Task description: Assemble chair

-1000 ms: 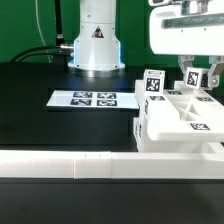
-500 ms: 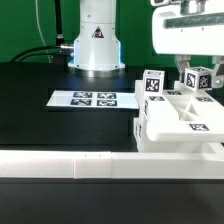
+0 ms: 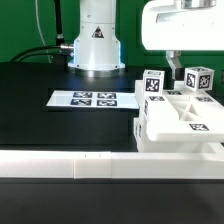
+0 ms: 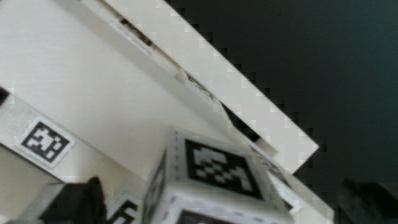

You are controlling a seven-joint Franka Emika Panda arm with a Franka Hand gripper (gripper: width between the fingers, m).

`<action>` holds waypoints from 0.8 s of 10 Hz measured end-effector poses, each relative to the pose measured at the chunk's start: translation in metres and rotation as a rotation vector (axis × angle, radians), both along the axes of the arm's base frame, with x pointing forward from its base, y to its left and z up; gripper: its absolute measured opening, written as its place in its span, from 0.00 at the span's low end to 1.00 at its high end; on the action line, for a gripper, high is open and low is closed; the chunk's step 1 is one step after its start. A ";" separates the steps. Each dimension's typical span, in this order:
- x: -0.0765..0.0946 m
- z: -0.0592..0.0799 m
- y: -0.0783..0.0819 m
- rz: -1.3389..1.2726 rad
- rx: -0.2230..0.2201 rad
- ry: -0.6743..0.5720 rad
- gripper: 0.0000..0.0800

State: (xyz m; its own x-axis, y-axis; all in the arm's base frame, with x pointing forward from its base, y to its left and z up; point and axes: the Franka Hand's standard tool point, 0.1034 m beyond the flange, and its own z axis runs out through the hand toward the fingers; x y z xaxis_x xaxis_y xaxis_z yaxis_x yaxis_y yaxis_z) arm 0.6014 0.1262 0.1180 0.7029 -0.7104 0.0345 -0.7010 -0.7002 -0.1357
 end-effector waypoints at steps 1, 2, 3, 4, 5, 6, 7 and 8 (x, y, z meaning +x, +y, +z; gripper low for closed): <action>0.000 0.000 -0.001 0.092 -0.013 -0.006 0.81; 0.000 0.000 -0.002 0.218 -0.029 -0.008 0.81; 0.001 0.002 -0.002 0.288 -0.036 -0.011 0.81; 0.002 0.002 -0.001 0.383 -0.050 -0.020 0.81; 0.002 0.002 -0.001 0.446 -0.060 -0.024 0.81; 0.002 0.002 -0.001 0.523 -0.070 -0.029 0.81; 0.001 0.002 0.001 0.576 -0.076 -0.032 0.81; 0.000 0.001 0.003 0.637 -0.084 -0.038 0.81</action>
Offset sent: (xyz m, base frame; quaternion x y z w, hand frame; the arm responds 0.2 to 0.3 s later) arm 0.0031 0.0107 0.0046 0.0104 -0.0048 -0.2517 0.9677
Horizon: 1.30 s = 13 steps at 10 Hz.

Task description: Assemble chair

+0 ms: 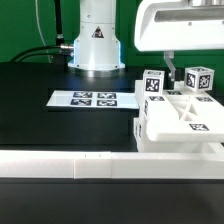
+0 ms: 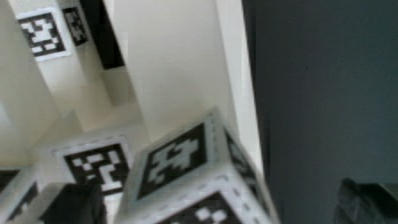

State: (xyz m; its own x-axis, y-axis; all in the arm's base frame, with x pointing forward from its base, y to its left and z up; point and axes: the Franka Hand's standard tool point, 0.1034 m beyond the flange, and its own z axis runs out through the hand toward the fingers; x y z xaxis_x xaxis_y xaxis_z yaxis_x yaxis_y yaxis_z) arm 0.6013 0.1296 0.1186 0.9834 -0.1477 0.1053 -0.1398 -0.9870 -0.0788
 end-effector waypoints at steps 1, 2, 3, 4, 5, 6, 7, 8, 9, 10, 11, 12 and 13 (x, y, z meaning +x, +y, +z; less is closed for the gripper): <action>0.000 -0.001 0.001 0.062 -0.009 -0.010 0.81; 0.000 -0.001 0.001 0.072 -0.012 -0.011 0.81; -0.001 -0.001 0.001 0.072 -0.012 0.001 0.81; -0.002 -0.001 0.000 0.070 -0.010 0.019 0.81; -0.004 -0.001 -0.001 0.070 -0.010 0.028 0.81; -0.008 -0.002 -0.002 0.074 -0.006 0.070 0.81; -0.011 0.000 -0.007 0.089 0.005 0.165 0.81; -0.006 0.000 -0.009 0.092 0.007 0.188 0.81; -0.008 -0.001 -0.010 0.096 0.006 0.211 0.81; -0.006 0.000 -0.010 0.098 0.004 0.203 0.81; -0.005 0.002 -0.010 0.098 0.004 0.200 0.79; -0.005 0.001 -0.010 0.095 0.004 0.200 0.79; -0.005 -0.001 -0.010 0.093 0.003 0.201 0.58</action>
Offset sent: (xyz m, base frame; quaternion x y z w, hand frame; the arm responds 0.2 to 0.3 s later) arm 0.0000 0.0000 0.0000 0.0000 -0.0650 0.0000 0.9979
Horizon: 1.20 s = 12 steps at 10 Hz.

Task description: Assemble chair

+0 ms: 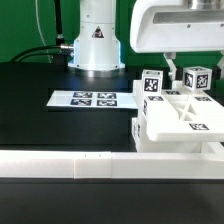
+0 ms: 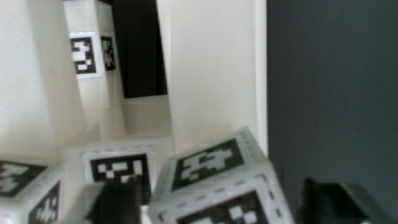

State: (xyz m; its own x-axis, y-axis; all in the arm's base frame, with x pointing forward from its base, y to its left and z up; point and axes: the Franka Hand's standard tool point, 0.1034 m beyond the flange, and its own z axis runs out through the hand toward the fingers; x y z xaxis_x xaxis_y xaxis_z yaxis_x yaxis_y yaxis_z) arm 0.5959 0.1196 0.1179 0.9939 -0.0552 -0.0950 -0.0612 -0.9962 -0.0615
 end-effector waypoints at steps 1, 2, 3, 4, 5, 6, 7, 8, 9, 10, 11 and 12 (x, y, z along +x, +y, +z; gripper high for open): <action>0.000 0.000 0.001 0.001 0.000 -0.004 0.35; 0.001 0.000 0.001 -0.001 0.000 -0.005 0.35; 0.001 0.000 0.000 -0.003 0.000 -0.005 0.35; 0.001 0.000 0.000 -0.032 -0.003 -0.003 0.35; 0.001 0.000 0.000 -0.033 -0.002 -0.003 0.35; 0.001 0.000 0.001 -0.125 -0.009 0.002 0.35; 0.002 0.000 0.002 -0.272 -0.022 0.005 0.35; 0.002 0.000 0.004 -0.416 -0.033 0.013 0.35; 0.002 -0.001 0.005 -0.539 -0.042 0.015 0.36; 0.003 0.000 0.005 -0.622 -0.048 0.018 0.36; 0.003 0.000 0.005 -0.673 -0.053 0.022 0.36; 0.003 0.000 0.005 -0.724 -0.056 0.025 0.36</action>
Offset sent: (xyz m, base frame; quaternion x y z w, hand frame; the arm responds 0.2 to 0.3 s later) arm 0.0000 0.0000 0.0000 0.0000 0.0000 0.0650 0.9979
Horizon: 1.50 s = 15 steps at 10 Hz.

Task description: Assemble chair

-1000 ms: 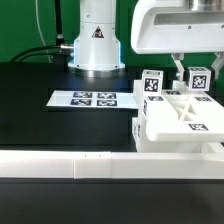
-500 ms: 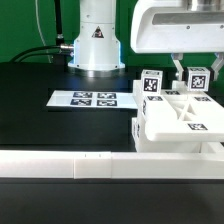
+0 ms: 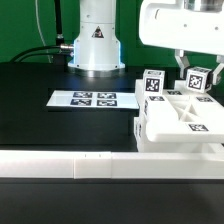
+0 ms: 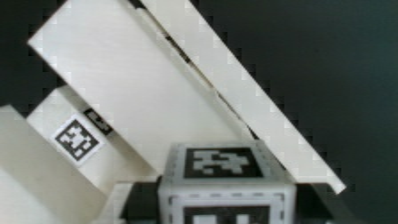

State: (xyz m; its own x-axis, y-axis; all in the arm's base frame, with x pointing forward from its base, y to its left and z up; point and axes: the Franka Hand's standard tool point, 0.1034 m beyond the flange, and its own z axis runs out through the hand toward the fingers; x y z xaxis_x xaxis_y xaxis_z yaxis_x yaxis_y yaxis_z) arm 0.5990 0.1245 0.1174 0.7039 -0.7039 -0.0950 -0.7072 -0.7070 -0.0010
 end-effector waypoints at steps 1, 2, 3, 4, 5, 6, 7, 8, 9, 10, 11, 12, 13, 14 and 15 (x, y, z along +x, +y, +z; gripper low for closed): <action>0.000 0.000 0.000 -0.083 -0.006 0.006 0.36; 0.000 0.000 0.000 -0.142 -0.010 0.010 0.36; 0.000 0.000 0.000 -0.200 -0.013 0.014 0.36; 0.000 0.000 0.000 -0.285 -0.019 0.020 0.36; 0.000 -0.001 0.001 -0.364 -0.022 0.013 0.36; -0.002 -0.001 0.002 -0.508 -0.022 0.022 0.36; -0.004 -0.001 0.002 -0.636 -0.021 0.033 0.36; -0.002 -0.001 0.002 -0.783 -0.010 0.023 0.36; -0.001 -0.001 0.001 -0.889 -0.004 0.009 0.36; 0.000 -0.001 0.002 -0.938 -0.002 0.009 0.36; 0.000 0.000 0.002 -0.984 0.000 0.014 0.36; 0.000 -0.001 0.002 -0.983 -0.001 0.014 0.42; 0.000 -0.001 0.002 -0.937 -0.001 0.014 0.42; 0.001 0.001 0.002 -0.891 -0.001 0.016 0.64; 0.001 0.003 0.002 -0.845 -0.001 0.020 0.76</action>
Offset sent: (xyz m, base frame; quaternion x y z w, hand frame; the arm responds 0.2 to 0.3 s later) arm 0.0000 0.0000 0.0000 0.0000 0.0000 0.1938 0.9810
